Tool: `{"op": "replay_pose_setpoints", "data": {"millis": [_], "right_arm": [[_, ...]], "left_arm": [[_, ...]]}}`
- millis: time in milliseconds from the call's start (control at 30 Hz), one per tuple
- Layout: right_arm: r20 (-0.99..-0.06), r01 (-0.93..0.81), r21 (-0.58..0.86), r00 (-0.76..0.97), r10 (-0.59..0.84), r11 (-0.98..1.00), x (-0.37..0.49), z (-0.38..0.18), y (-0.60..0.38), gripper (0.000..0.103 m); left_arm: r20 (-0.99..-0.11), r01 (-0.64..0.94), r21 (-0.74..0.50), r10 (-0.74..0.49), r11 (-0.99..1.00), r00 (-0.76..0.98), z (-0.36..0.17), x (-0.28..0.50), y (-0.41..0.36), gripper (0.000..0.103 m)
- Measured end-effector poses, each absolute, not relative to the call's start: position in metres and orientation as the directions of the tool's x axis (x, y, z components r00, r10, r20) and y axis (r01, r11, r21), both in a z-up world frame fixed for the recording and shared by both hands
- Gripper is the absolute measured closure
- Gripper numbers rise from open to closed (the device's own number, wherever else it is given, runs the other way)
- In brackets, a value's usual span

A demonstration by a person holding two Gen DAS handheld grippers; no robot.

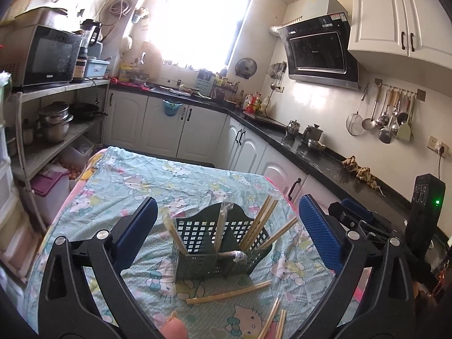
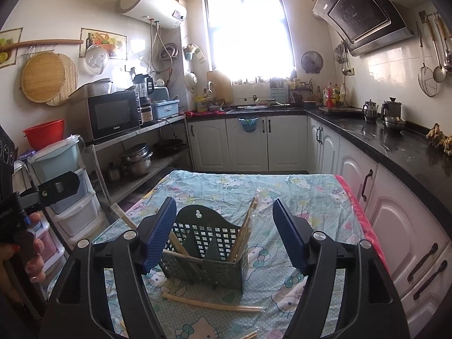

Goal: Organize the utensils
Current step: 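Open both tools to release the chopsticks and withdraw from the basket, then move both open tools toward the remaining chopsticks on the cloth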

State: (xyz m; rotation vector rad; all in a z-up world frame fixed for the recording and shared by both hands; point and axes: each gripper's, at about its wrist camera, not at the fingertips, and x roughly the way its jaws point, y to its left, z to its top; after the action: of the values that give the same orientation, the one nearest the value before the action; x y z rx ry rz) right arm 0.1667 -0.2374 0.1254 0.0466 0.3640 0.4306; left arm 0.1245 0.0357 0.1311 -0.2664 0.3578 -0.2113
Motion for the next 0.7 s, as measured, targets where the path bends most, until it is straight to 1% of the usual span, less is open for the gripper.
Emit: {"op": "replay_pose_setpoints", "data": {"millis": [333,700], "right_arm": [[-0.339,-0.413,0.102,0.841,0.422,0.905,0.141,0.121,-0.235,0.032],[-0.365,-0.419,0.075,0.833,0.416,0.905,0.131,0.110,-0.228,0.028]], "left_arm": [[-0.333,0.135,-0.305,-0.238,0.943,0.912,0.119,0.108,0.045,0.011],[-0.383,0.109,-0.306,-0.227,0.946,0.895,0.098,0.098,0.050,0.011]]}}
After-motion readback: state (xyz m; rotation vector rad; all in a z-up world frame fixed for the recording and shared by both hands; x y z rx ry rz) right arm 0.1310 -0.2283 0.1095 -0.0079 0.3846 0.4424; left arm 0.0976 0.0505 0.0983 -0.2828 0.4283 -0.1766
